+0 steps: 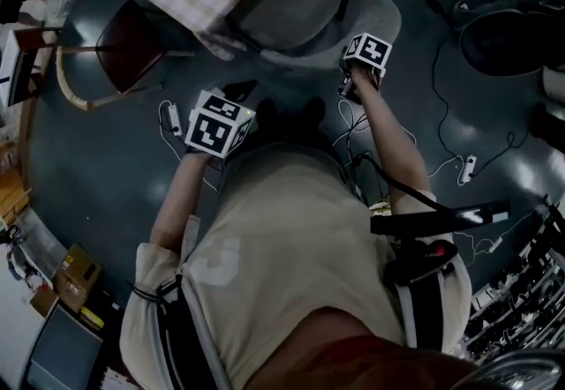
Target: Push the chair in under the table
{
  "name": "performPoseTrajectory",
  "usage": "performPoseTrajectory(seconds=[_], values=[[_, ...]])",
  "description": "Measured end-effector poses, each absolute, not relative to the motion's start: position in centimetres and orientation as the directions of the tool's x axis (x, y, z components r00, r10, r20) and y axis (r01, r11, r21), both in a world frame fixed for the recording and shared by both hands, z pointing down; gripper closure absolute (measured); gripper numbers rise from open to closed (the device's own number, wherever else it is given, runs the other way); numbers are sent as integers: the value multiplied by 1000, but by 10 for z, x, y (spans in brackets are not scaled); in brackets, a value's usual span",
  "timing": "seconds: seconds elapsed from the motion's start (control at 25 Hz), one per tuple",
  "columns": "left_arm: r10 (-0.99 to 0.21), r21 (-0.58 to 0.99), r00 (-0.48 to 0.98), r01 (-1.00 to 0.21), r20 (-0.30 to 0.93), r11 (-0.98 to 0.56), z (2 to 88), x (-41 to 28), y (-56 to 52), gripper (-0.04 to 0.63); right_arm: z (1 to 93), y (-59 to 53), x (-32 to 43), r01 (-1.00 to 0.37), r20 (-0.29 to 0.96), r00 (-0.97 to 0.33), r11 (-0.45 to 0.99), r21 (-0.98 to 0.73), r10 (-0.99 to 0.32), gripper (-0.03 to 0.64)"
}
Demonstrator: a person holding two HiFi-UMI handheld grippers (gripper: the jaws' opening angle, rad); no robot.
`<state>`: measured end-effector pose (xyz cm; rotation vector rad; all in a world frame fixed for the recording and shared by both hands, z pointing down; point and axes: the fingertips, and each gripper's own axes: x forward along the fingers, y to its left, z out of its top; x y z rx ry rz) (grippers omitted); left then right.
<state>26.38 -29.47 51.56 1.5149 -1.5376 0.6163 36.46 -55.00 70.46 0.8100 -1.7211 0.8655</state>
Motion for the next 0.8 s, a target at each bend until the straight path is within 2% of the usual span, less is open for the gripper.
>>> performPoseTrajectory(seconds=[0.2, 0.44, 0.64, 0.8], values=[[-592, 196, 41, -960, 805, 200, 506, 247, -293, 588, 707, -547, 361, -834, 948, -297, 515, -200, -113, 414], [-679, 245, -30, -920, 734, 305, 481, 223, -300, 588, 708, -548, 362, -820, 943, -326, 515, -249, -63, 379], [-714, 274, -77, -891, 696, 363, 474, 212, -298, 588, 703, -563, 356, -786, 947, -313, 579, -215, -72, 371], [-745, 310, -77, -878, 663, 366, 476, 206, -290, 588, 697, -563, 384, -796, 952, -296, 570, -203, -75, 368]])
